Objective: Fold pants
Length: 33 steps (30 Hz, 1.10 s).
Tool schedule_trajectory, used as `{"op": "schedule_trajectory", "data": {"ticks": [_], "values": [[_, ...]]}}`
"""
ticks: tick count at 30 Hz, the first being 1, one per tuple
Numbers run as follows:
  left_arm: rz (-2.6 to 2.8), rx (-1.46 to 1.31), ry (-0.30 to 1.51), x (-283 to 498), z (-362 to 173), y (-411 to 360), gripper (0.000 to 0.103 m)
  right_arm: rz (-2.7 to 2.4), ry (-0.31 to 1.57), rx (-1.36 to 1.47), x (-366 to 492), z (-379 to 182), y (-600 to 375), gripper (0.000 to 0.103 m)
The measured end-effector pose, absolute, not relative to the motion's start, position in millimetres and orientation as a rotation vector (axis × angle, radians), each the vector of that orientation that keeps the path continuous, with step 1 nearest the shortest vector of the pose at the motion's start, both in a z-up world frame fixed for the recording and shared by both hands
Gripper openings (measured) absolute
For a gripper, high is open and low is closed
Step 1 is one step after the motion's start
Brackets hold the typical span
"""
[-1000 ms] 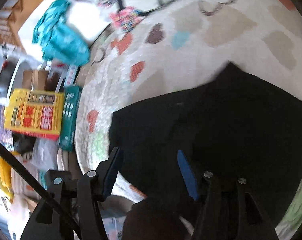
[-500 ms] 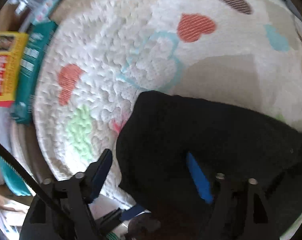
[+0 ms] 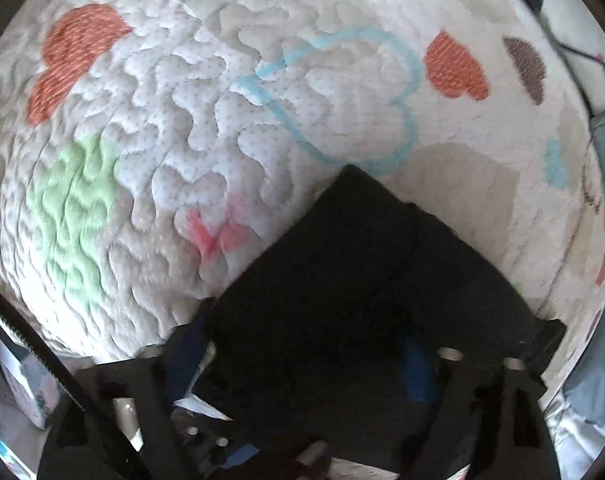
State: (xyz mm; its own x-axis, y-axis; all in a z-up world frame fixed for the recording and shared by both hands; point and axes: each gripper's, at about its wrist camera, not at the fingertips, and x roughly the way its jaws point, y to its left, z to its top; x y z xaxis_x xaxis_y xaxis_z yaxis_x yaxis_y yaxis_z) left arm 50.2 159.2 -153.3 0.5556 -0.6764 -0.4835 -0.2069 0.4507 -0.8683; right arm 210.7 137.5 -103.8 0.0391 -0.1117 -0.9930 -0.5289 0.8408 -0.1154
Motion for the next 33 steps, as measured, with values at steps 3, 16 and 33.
{"op": "schedule_trajectory", "data": {"ticks": [3, 16, 33], "values": [[-0.385, -1.044, 0.950, 46.7, -130.7, 146.8, 0.015, 0.398, 1.475, -0.460, 201.7, -83.1, 117.9, 0.044], [-0.525, -0.724, 0.935, 51.3, -48.1, 13.7, 0.015, 0.505, 1.231, -0.004, 162.1, 18.8, -55.0, 0.028], [-0.719, -0.515, 1.099, 39.7, -42.2, -89.6, 0.022, 0.148, 1.130, 0.600, 99.5, -84.7, -347.0, 0.056]]}}
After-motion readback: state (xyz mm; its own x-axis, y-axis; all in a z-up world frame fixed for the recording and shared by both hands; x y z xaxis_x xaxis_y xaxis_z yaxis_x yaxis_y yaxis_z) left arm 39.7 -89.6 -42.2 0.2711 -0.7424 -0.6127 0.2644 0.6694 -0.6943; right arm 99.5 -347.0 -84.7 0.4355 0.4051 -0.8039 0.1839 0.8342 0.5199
